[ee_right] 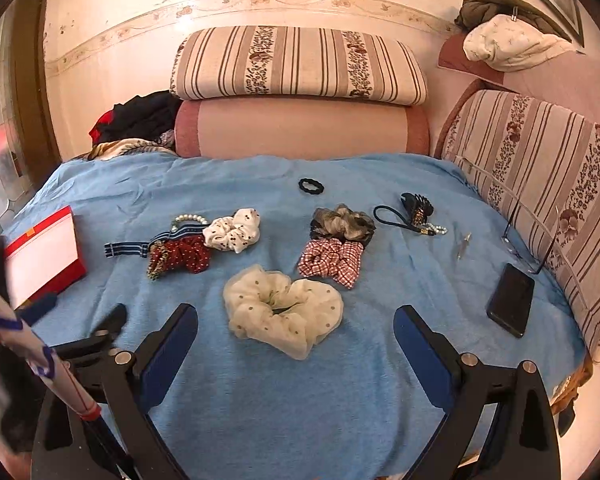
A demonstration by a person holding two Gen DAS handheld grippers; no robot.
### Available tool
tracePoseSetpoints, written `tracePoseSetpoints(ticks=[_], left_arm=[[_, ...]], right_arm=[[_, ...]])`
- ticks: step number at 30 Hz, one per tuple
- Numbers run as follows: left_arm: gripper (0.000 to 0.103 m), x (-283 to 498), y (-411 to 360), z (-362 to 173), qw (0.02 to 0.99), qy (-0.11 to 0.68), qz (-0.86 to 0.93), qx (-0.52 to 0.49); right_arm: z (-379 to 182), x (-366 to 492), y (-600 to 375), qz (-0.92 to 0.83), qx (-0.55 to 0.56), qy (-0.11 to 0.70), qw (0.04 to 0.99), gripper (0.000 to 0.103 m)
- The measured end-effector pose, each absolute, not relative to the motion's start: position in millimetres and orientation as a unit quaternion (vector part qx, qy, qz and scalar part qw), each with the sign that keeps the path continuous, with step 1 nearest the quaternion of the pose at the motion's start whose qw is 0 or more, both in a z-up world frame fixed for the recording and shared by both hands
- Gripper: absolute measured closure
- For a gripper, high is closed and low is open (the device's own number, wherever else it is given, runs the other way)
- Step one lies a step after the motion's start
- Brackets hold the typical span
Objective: Organize jewelry
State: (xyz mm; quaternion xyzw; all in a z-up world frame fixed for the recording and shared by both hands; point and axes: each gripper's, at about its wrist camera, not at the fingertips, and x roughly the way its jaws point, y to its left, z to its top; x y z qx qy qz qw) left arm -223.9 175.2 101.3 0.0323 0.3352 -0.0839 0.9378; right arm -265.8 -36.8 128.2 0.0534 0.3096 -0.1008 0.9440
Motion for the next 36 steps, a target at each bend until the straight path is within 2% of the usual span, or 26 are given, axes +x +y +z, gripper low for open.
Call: tracePoseSetpoints(ticks=[16, 36], left_arm=[[0.0, -242, 196, 107, 0.946, 0.313, -0.083, 0.007], [0.0, -238, 193, 103, 0.941, 0.329, -0.078, 0.008]], right_arm=[[135, -270, -26, -0.092, 0.048, 0.308, 0.946, 0.003], [121, -260, -21, -0.078, 0.05, 0.326, 0.941, 0.003]])
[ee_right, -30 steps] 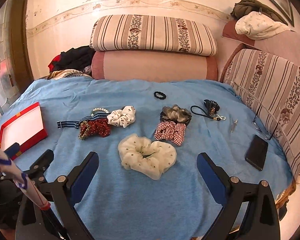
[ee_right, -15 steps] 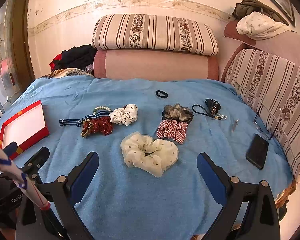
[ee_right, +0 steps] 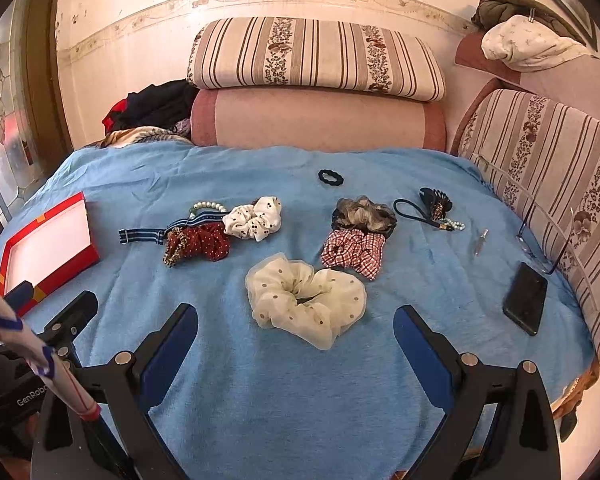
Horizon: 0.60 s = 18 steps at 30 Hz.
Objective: Organize jewelry
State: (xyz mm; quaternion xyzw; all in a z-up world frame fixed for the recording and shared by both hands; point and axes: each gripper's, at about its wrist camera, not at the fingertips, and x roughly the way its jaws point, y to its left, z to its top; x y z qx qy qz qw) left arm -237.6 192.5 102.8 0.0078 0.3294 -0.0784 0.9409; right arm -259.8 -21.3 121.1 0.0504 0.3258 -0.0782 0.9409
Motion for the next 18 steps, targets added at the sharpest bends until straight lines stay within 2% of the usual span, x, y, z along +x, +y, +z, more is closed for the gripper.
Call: tracePoseSetpoints(ticks=[10, 16, 18], left_arm=[[0.0, -193, 187, 93, 0.927, 0.363, -0.093, 0.002], [0.0, -151, 188, 80, 0.913, 0.395, -0.1, -0.011], [0.0, -138, 188, 76, 0.908, 0.404, -0.113, -0.016]], right_arm=[[112, -244, -56, -0.085, 0.082, 0.338, 0.934, 0.004], [111, -232, -93, -0.088, 0.126, 0.34, 0.928, 0.011], [108, -227, -103, -0.08, 0.145, 0.344, 0.924, 0.016]])
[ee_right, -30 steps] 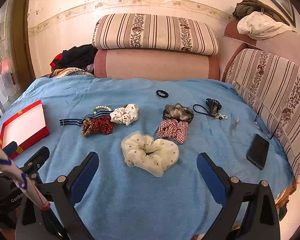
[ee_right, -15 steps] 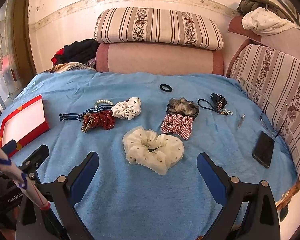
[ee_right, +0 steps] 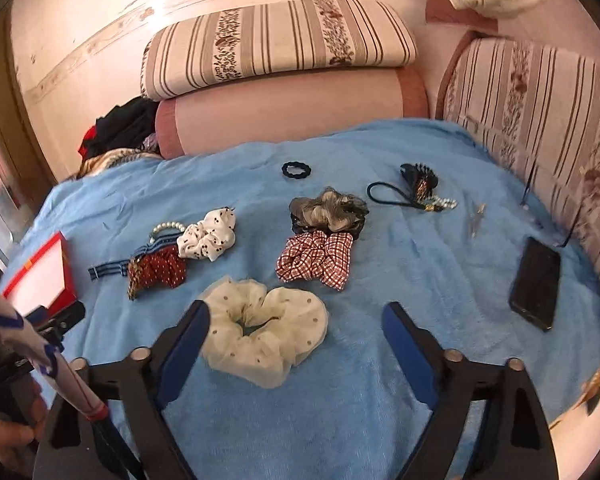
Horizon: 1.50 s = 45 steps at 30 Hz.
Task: Organize jewelry
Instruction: 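Grasp the leopard-print scrunchie with the left gripper while the right gripper grasps the cream sheer scrunchie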
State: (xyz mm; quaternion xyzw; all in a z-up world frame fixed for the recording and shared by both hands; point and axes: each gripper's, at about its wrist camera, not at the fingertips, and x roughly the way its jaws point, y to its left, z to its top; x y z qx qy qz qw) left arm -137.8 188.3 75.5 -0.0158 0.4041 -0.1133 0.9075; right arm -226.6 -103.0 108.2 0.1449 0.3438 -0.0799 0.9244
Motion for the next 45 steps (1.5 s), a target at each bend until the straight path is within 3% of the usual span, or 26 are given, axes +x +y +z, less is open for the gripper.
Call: tracePoseSetpoints(ticks=[5, 9, 14, 16, 24, 27, 34, 40, 43, 45], left_arm=[[0.0, -116, 188, 61, 0.898, 0.421, -0.128, -0.026], [0.018, -104, 190, 48, 0.886, 0.441, -0.138, -0.038], [0.023, -93, 183, 39, 0.877, 0.452, -0.159, -0.038], [0.036, -89, 174, 38, 0.877, 0.449, -0.171, -0.025], [0.061, -67, 149, 20, 0.866, 0.462, -0.19, -0.001], [0.078, -60, 144, 14, 0.864, 0.466, -0.193, 0.0], [0.094, -53, 139, 9, 0.865, 0.462, -0.195, 0.002], [0.094, -55, 150, 17, 0.869, 0.452, -0.2, -0.024], [0.095, -57, 156, 19, 0.87, 0.449, -0.199, -0.035], [0.095, -57, 159, 20, 0.871, 0.448, -0.199, -0.041]], right_arm=[[97, -213, -115, -0.052, 0.189, 0.357, 0.913, 0.025], [93, -198, -103, -0.021, 0.189, 0.364, 0.912, 0.03], [84, -185, -92, 0.0, 0.187, 0.366, 0.911, 0.03], [81, -182, -89, 0.009, 0.184, 0.369, 0.911, 0.03], [74, -179, -81, 0.023, 0.161, 0.366, 0.916, 0.038], [69, -175, -80, 0.033, 0.162, 0.375, 0.912, 0.042], [64, -173, -78, 0.032, 0.161, 0.377, 0.912, 0.042], [64, -174, -77, 0.031, 0.156, 0.376, 0.913, 0.042], [63, -173, -72, 0.041, 0.144, 0.377, 0.914, 0.029], [60, -172, -68, 0.042, 0.136, 0.379, 0.914, 0.027]])
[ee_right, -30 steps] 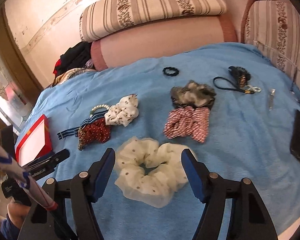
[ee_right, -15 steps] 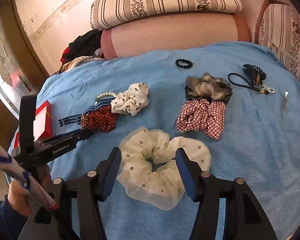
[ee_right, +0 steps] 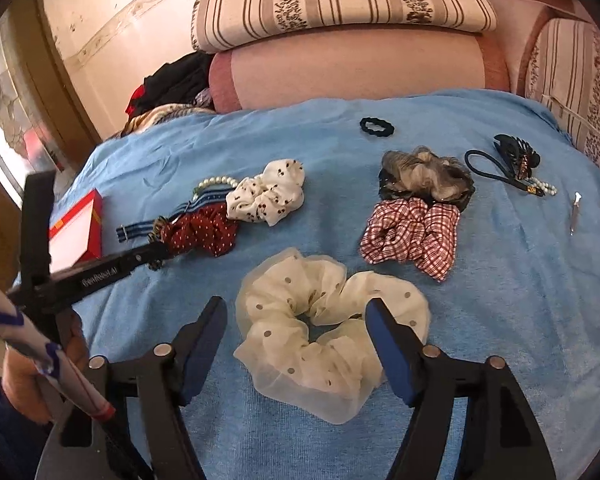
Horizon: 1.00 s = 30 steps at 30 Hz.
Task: Organize jewelry
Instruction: 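Grasp the leopard-print scrunchie with the left gripper while the right gripper grasps the cream sheer scrunchie, then carry both held scrunchies over the red-rimmed white tray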
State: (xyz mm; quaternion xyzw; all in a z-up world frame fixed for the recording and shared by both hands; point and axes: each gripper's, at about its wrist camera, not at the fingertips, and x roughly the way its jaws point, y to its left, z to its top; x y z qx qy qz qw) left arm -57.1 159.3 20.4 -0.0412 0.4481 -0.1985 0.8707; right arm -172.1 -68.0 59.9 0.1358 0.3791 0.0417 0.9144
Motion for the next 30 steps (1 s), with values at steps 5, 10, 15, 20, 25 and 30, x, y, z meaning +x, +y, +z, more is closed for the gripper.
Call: tracePoseSetpoints(ticks=[5, 10, 15, 20, 25, 30], left_arm=[[0.095, -61, 160, 28, 0.879, 0.433, -0.194, -0.04], [0.095, -61, 163, 29, 0.88, 0.432, -0.195, -0.039], [0.095, -61, 163, 31, 0.882, 0.428, -0.195, -0.037], [0.095, -65, 159, 33, 0.881, 0.427, -0.203, -0.034], [0.095, -74, 146, 34, 0.877, 0.427, -0.218, -0.019], [0.095, -83, 140, 39, 0.88, 0.418, -0.225, -0.006]], right_arm=[[47, -163, -63, 0.044, 0.125, 0.397, 0.908, 0.027], [32, -155, -61, 0.038, 0.122, 0.414, 0.901, 0.027], [21, -149, -49, 0.041, 0.085, 0.436, 0.895, 0.078], [27, -155, -45, 0.047, 0.072, 0.413, 0.907, 0.09], [38, -156, -55, 0.066, 0.124, 0.386, 0.912, 0.09], [47, -158, -44, 0.082, 0.128, 0.367, 0.918, 0.09]])
